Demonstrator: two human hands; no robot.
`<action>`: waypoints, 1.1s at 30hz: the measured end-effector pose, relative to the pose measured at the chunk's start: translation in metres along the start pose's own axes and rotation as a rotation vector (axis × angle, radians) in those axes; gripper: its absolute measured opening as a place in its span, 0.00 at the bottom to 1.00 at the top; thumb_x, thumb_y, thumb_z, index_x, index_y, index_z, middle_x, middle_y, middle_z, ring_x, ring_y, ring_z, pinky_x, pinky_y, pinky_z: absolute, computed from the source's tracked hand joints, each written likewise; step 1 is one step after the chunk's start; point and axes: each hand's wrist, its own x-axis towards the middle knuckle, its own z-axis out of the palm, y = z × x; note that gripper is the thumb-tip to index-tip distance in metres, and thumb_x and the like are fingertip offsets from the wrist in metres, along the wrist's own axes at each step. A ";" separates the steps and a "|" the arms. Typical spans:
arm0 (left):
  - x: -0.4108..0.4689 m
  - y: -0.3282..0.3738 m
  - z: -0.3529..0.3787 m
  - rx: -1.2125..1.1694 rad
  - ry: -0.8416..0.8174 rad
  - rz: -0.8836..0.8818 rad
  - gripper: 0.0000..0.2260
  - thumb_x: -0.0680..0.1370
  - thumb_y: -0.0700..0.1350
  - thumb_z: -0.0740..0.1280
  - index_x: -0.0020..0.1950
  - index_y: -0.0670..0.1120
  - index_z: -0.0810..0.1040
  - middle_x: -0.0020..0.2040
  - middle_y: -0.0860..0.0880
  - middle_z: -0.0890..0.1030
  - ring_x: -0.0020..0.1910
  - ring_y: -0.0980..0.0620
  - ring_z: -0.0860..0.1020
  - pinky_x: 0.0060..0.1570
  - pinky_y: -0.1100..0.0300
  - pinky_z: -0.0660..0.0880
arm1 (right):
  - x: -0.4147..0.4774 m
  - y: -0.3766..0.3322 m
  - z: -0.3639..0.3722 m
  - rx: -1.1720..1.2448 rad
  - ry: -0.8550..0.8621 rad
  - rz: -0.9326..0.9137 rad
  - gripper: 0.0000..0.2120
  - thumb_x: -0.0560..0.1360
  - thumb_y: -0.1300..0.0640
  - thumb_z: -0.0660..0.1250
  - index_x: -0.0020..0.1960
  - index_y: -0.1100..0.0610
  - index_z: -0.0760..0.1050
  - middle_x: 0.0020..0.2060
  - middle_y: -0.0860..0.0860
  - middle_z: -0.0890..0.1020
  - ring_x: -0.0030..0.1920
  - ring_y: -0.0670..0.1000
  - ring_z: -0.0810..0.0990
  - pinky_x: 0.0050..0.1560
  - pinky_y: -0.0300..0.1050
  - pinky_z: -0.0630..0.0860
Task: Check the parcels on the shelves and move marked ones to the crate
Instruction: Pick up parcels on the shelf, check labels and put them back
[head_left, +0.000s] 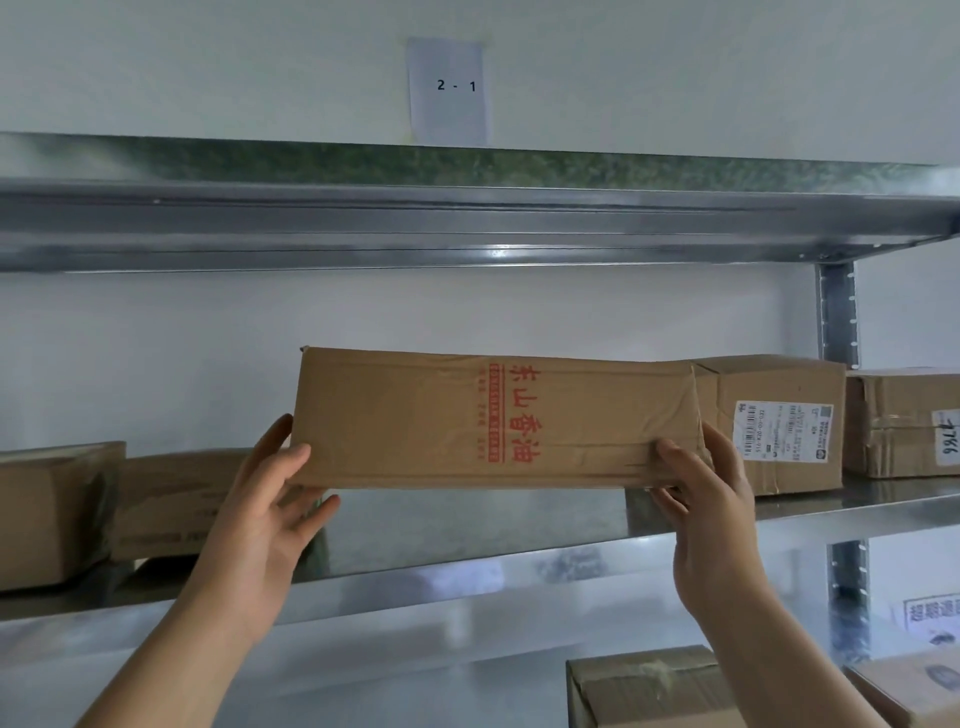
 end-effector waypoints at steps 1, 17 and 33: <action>0.000 0.002 -0.001 0.026 -0.020 0.009 0.21 0.78 0.46 0.65 0.72 0.55 0.74 0.65 0.49 0.82 0.67 0.44 0.77 0.70 0.44 0.68 | 0.001 -0.002 -0.001 -0.025 -0.015 0.010 0.22 0.79 0.64 0.66 0.71 0.52 0.73 0.49 0.46 0.84 0.49 0.46 0.81 0.56 0.44 0.75; 0.000 0.014 0.009 0.146 -0.085 -0.015 0.18 0.81 0.59 0.60 0.65 0.54 0.79 0.61 0.49 0.84 0.58 0.51 0.80 0.62 0.48 0.70 | 0.000 -0.003 0.001 -0.151 -0.015 0.096 0.31 0.68 0.34 0.68 0.63 0.52 0.73 0.55 0.46 0.79 0.59 0.48 0.77 0.65 0.52 0.73; 0.007 0.000 -0.002 0.069 -0.099 -0.030 0.35 0.69 0.56 0.72 0.74 0.45 0.68 0.66 0.44 0.80 0.69 0.42 0.75 0.64 0.35 0.72 | 0.000 0.000 0.001 0.010 0.076 0.018 0.12 0.80 0.52 0.67 0.62 0.50 0.72 0.53 0.46 0.79 0.56 0.48 0.77 0.67 0.54 0.71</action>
